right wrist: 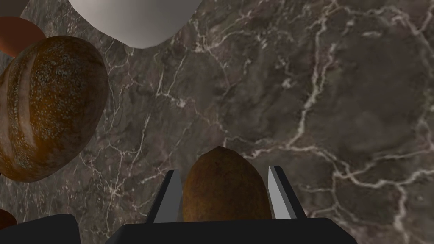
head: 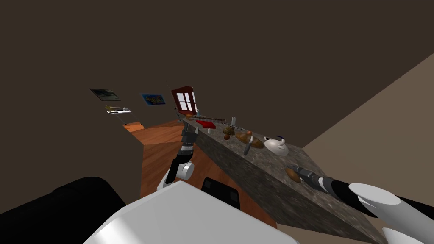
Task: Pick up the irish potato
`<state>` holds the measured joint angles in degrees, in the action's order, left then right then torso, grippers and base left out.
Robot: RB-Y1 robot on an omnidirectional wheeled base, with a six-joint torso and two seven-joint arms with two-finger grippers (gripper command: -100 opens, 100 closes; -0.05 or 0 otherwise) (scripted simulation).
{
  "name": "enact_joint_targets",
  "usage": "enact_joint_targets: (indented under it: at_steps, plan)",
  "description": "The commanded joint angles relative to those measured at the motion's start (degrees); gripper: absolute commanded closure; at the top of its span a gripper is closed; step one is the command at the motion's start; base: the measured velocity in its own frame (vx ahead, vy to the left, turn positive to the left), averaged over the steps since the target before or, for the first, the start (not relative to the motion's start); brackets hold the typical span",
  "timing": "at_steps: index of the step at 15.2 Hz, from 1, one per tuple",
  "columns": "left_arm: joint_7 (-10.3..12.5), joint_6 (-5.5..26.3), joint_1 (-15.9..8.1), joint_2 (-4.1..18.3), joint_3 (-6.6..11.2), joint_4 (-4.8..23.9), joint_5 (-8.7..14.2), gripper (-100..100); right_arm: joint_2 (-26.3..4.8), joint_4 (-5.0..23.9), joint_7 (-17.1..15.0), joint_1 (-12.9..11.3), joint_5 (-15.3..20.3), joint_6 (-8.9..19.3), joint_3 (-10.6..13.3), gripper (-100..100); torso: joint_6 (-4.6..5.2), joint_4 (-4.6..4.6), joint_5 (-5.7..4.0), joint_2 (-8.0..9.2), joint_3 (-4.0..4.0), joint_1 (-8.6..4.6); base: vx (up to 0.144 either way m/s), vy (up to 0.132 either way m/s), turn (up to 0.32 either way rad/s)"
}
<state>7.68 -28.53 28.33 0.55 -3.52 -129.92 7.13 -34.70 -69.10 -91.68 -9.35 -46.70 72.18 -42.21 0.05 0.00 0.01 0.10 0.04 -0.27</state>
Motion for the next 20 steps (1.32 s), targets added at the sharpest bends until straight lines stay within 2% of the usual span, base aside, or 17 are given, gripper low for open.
enact_joint_targets:
  at_steps: [1,2,3,4,6,7,8,10,11,12,14,15,16,18,19,20]
  plan:
    - [0.0,0.0,0.0,0.0,0.00,0.0,0.0,0,-0.1,-1.2,-2.9,0.4,-0.1,-0.6,2.0,100,0.00,0.00,0.00,0.00,0.00,0.00,-0.022,-0.057,-0.001]
    - [0.0,0.0,0.0,0.0,0.00,0.0,0.0,0,-0.1,-1.2,-3.0,0.4,-0.1,-0.6,2.0,100,-0.01,0.00,-0.01,-0.01,-0.01,0.04,-0.015,-0.033,0.008]
    - [0.0,0.0,0.0,0.0,0.00,0.0,0.0,0,-0.4,-3.9,-5.0,1.6,-0.3,-1.9,4.4,100,-0.01,-0.01,-0.02,-0.03,-0.02,0.11,-0.023,-0.053,-0.015]
    - [0.0,0.0,0.0,0.0,0.00,0.0,0.0,0,-0.4,-4.5,-6.1,1.6,-0.3,-1.9,5.5,100,0.00,0.00,-0.01,-0.02,-0.01,0.09,-0.037,-0.073,-0.024]
    - [0.0,0.0,0.0,0.0,0.00,0.0,0.0,0,-0.4,-4.5,-7.5,1.6,-0.3,-1.9,5.8,100,-0.02,0.01,-0.01,0.01,0.01,0.05,-0.020,-0.049,0.004]
    - [0.0,0.0,0.0,0.0,0.00,0.0,0.0,0,-0.6,-6.8,-9.4,2.8,-0.5,-3.3,8.3,100,-0.01,0.01,-0.02,-0.02,0.00,0.10,-0.028,-0.058,-0.019]
    - [0.0,0.0,0.0,0.0,0.00,0.0,0.0,0,-0.6,-7.7,-10.4,2.8,-0.5,-3.3,9.4,100,0.00,0.01,-0.02,0.02,0.01,0.07,-0.044,-0.073,-0.026]
    - [0.0,0.0,0.0,0.0,0.00,0.0,0.0,0,-0.6,-7.7,-12.0,2.8,-0.5,-3.3,9.7,100,-0.02,0.03,-0.03,0.05,0.04,0.05,-0.023,-0.051,0.003]
    - [0.0,0.0,0.0,0.0,0.00,0.0,0.0,0,-0.8,-10.3,-13.8,3.9,-0.7,-4.6,12.2,100,-0.02,0.03,-0.04,0.02,0.02,0.09,-0.021,-0.055,-0.016]
    - [0.0,0.0,0.0,0.0,0.00,0.0,0.0,0,-0.8,-11.0,-15.0,3.9,-0.7,-4.6,13.2,100,-0.02,0.03,-0.03,0.03,0.03,0.08,-0.033,-0.079,-0.026]
    - [0.0,0.0,0.0,0.0,0.00,0.0,0.0,0,-0.8,-11.0,-16.5,3.9,-0.7,-4.6,13.6,100,-0.04,0.05,-0.05,0.04,0.04,0.03,-0.019,-0.053,0.006]
    - [0.0,0.0,0.0,0.0,0.00,0.0,0.0,0,-1.1,-13.5,-18.3,5.1,-0.9,-6.0,16.1,100,-0.04,0.04,-0.05,0.01,0.03,0.08,-0.024,-0.058,-0.015]
    - [0.0,0.0,0.0,0.0,0.00,0.0,0.0,0,-1.1,-14.3,-19.3,5.1,-0.9,-6.0,17.1,100,-0.03,0.05,-0.04,0.04,0.04,0.06,-0.029,-0.078,-0.028]
    - [0.0,0.0,0.0,0.0,0.00,0.0,0.0,0,-1.1,-14.3,-20.9,5.1,-0.9,-6.0,17.5,100,-0.06,0.06,-0.06,0.05,0.05,0.05,-0.019,-0.047,0.005]
    - [0.0,0.0,0.0,0.0,-0.01,0.0,0.0,0,-1.3,-16.9,-22.8,6.3,-1.1,-7.3,20.1,100,-0.04,0.06,-0.06,0.03,0.05,0.10,-0.022,-0.054,-0.020]
    - [0.0,0.0,0.0,0.0,0.00,0.0,0.0,0,-1.3,-17.5,-24.0,6.3,-1.1,-7.3,21.1,100,-0.03,0.06,-0.05,0.06,0.06,0.08,-0.032,-0.076,-0.029]
